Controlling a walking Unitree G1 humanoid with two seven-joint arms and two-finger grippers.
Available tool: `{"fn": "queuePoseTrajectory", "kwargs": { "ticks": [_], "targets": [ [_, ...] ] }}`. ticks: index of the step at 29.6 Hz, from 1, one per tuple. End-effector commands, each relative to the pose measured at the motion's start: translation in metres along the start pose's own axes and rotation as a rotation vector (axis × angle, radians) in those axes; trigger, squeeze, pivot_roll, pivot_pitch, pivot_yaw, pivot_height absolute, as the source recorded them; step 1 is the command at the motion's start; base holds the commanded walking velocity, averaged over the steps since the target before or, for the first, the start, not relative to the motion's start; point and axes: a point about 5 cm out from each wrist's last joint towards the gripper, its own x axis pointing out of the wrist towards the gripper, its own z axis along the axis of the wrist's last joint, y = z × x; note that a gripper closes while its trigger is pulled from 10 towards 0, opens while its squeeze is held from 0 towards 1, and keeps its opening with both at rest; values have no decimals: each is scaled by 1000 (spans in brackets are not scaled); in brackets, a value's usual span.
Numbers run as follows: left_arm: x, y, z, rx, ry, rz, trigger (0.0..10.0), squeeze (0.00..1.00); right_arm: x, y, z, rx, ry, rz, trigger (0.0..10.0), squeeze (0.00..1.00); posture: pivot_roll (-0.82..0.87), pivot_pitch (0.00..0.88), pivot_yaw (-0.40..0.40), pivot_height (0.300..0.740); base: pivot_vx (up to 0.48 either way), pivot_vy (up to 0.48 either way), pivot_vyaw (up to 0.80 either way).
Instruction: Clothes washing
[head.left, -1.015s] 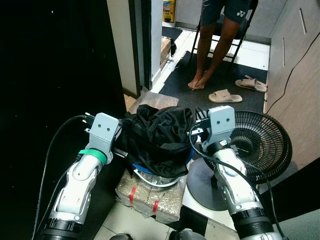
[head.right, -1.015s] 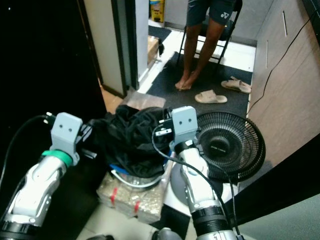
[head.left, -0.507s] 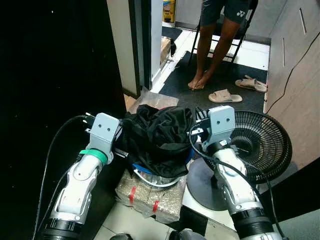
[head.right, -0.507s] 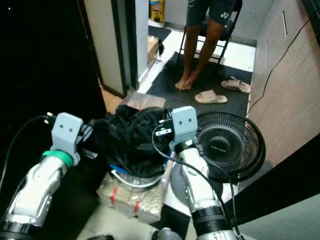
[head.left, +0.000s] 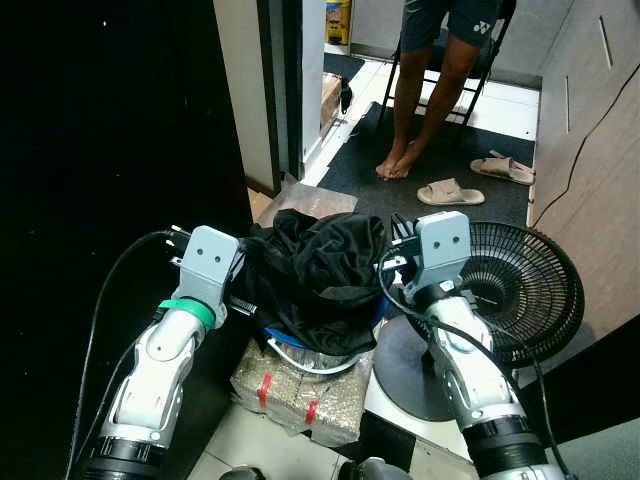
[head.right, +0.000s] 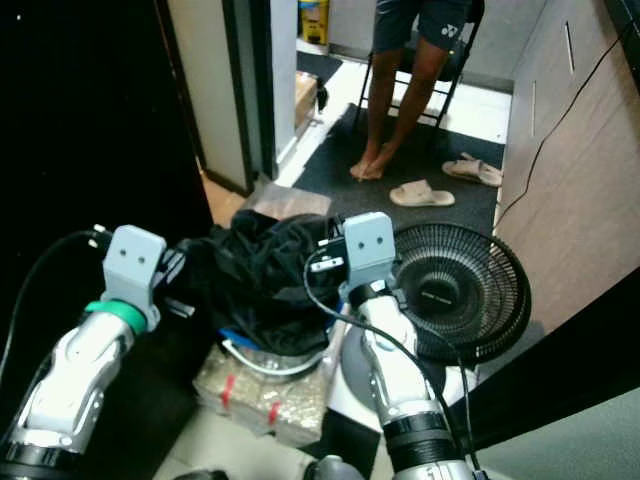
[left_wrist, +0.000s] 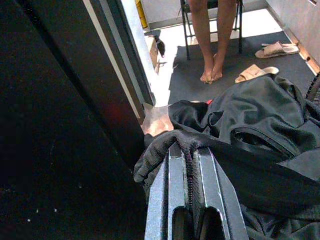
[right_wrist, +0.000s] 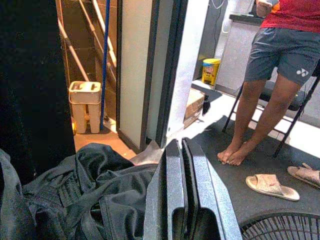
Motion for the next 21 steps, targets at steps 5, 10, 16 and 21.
{"fn": "queuePoseTrajectory", "kwargs": {
  "ticks": [5,10,16,21],
  "targets": [
    [-1,-3,-6,-17,25,-7,10000,0,-1,0,-1,1,7,1,10000,0,-36,0,35,740,0,0,0],
    [0,-4,-6,-19,21,-5,10000,0,1,0,0,-3,3,8,10000,0,-36,0,35,740,0,0,0],
    [0,-3,-6,-19,21,-5,10000,0,1,0,0,-2,4,8,10000,0,-36,0,36,740,0,0,0],
    [0,-3,-6,-18,22,-5,10000,0,0,0,0,-1,5,8,10000,0,-36,0,37,740,0,0,0]
  ]
}}
